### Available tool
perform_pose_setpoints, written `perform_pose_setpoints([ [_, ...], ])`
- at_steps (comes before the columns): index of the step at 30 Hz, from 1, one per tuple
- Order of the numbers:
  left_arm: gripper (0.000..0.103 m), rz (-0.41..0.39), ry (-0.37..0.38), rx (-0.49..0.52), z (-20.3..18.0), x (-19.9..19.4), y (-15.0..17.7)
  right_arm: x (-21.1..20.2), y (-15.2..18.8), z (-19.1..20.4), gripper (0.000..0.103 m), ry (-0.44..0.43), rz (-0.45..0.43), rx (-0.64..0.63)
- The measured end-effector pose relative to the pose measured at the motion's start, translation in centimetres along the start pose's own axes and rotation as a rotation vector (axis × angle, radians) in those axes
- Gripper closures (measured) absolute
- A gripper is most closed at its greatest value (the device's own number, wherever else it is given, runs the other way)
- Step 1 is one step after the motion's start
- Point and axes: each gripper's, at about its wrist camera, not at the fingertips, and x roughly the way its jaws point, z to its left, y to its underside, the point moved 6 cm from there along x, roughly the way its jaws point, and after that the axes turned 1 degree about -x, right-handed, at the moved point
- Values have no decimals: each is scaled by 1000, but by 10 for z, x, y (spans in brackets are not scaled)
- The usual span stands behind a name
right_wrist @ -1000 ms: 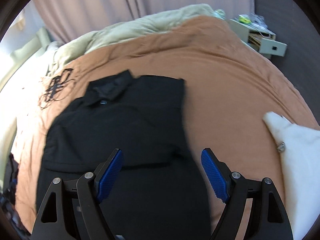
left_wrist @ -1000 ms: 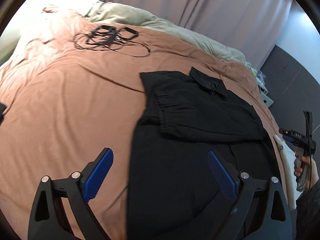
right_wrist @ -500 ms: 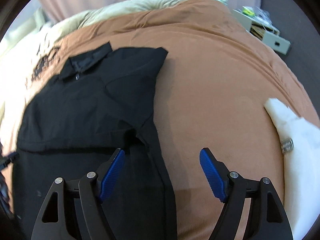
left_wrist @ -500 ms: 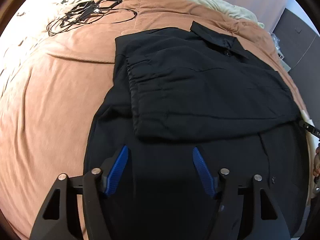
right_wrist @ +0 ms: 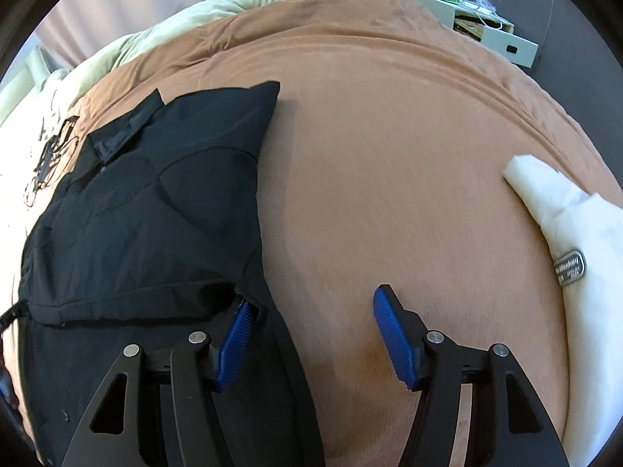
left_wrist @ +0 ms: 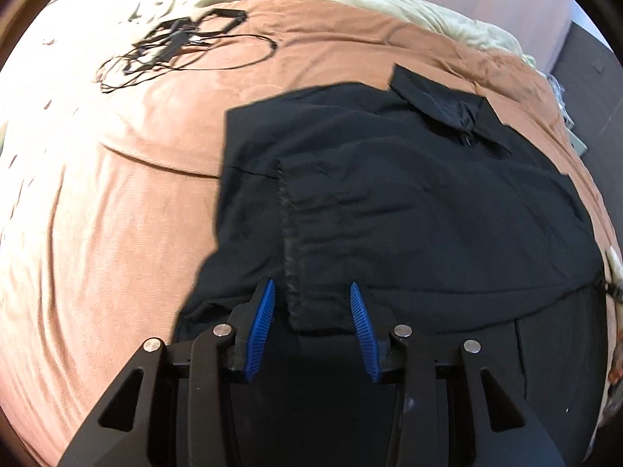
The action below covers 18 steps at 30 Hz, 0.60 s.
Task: Fold large clothes
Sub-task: 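Grasp the shirt side edge with both tools and fold it inward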
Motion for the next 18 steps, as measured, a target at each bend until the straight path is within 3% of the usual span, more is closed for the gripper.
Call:
perform_pose_setpoints([
  [6, 61, -59, 86, -37, 16, -38, 6, -22, 17, 4, 41, -37, 10, -41],
  [11, 61, -26, 131, -27, 25, -63, 34, -45, 41, 7, 37, -88, 8, -68],
  [13, 46, -6, 120, -20, 30, -72, 49, -53, 56, 7, 30, -122, 15, -61],
  [15, 21, -6, 134, -18, 34, -82, 63, -60, 69, 9, 28, -135, 19, -69],
  [18, 19, -18, 139, -31, 45, -99, 85, -69, 93, 7, 27, -157, 36, -70],
])
